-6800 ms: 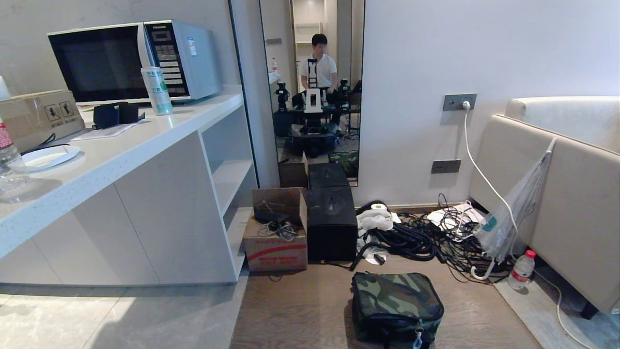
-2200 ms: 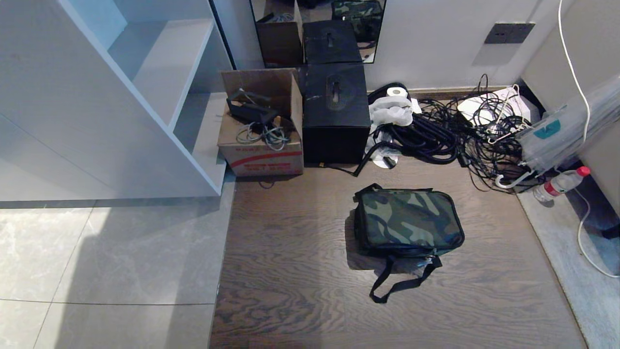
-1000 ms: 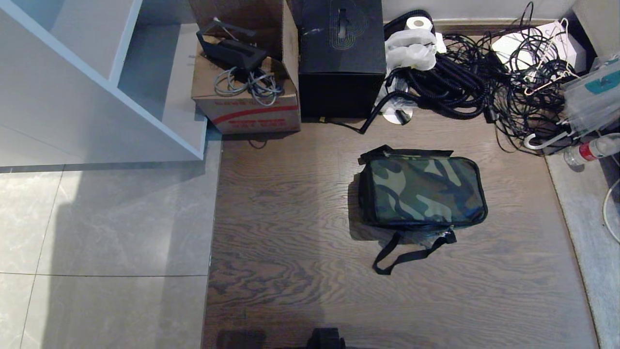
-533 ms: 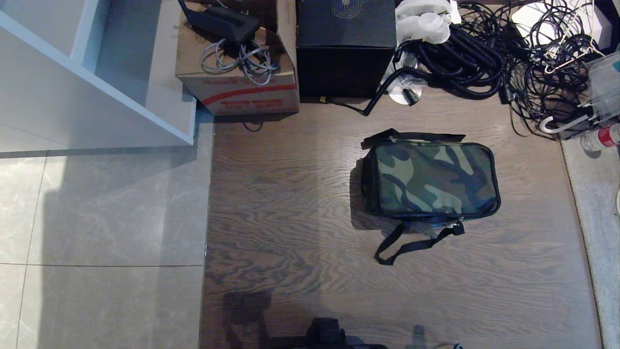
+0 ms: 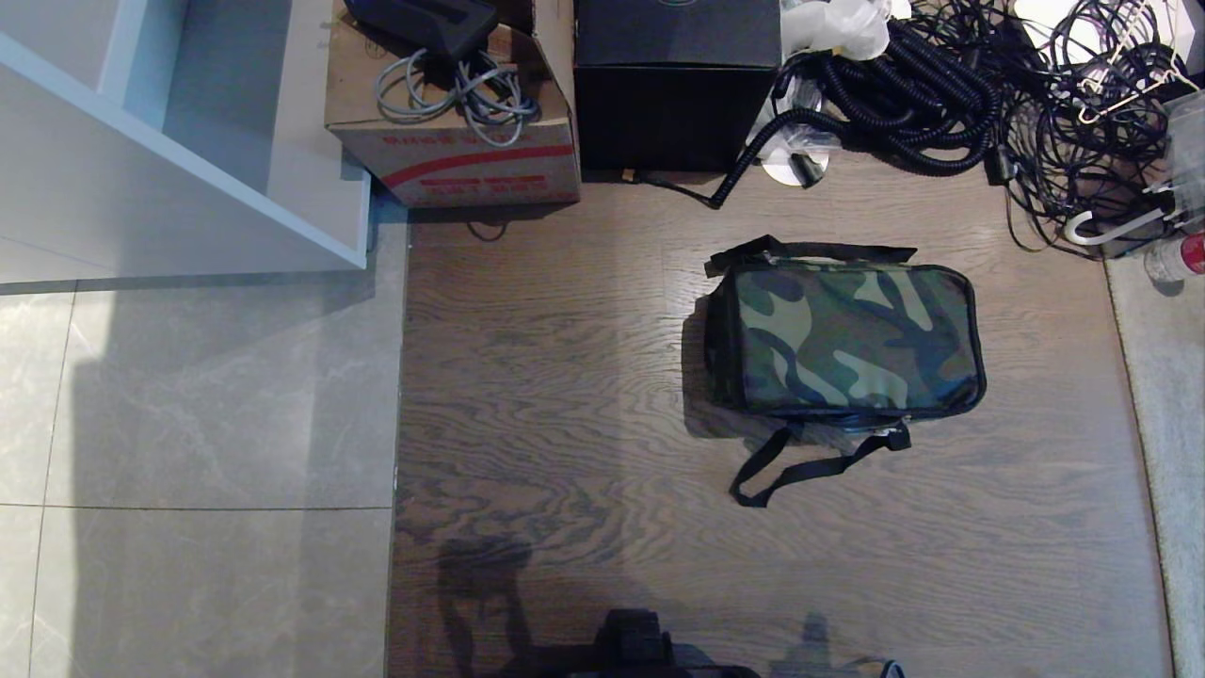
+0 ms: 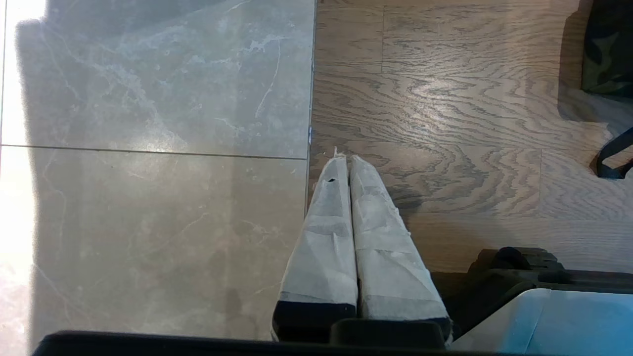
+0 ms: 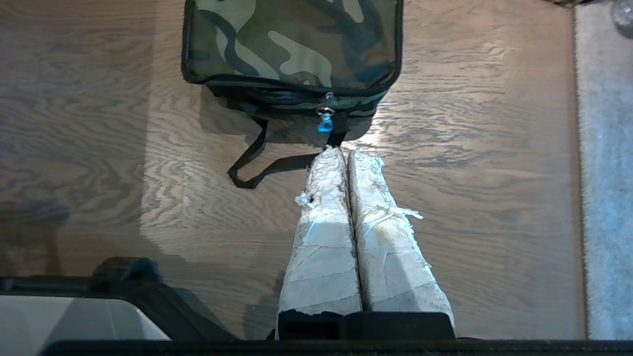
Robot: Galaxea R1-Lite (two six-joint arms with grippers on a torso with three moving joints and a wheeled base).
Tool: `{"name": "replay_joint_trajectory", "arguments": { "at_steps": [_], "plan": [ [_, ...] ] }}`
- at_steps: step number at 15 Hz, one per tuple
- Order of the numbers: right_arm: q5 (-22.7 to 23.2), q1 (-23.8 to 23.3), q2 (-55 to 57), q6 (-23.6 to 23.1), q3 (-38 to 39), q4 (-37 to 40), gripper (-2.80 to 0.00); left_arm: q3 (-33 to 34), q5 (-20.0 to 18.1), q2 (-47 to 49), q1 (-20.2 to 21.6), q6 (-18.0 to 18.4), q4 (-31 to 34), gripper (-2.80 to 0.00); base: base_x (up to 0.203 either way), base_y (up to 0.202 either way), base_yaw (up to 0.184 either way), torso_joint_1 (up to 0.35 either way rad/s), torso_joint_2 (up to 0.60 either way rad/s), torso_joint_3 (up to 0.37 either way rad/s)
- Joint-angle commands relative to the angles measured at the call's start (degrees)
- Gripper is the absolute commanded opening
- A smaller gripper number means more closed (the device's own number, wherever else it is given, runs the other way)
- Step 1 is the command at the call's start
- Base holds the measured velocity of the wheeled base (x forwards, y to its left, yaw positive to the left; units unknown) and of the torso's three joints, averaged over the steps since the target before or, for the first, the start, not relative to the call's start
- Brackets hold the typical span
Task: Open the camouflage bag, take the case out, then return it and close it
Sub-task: Open the top of the storage box
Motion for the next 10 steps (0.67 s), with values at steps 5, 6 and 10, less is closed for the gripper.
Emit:
{"name": "replay_joint_trajectory", "arguments": {
  "at_steps": [5, 6, 10],
  "plan": [
    [-0.27, -0.01, 0.62, 2.02, -7.26, 8.81, -2.8, 0.0, 0.02, 0.0, 0.01, -0.02, 0.02, -2.8, 0.0, 0.0, 0.0, 0.0, 0.0, 0.0],
    [0.02, -0.02, 2.25, 3.26, -12.97, 16.77, -2.8, 0.0, 0.02, 0.0, 0.01, -0.02, 0.02, -2.8, 0.0, 0.0, 0.0, 0.0, 0.0, 0.0],
    [2.73, 0.45, 23.91, 7.37, -21.47, 26.6, -2.8, 0.0, 0.02, 0.0, 0.01, -0.02, 0.02, -2.8, 0.0, 0.0, 0.0, 0.0, 0.0, 0.0]
  ]
}}
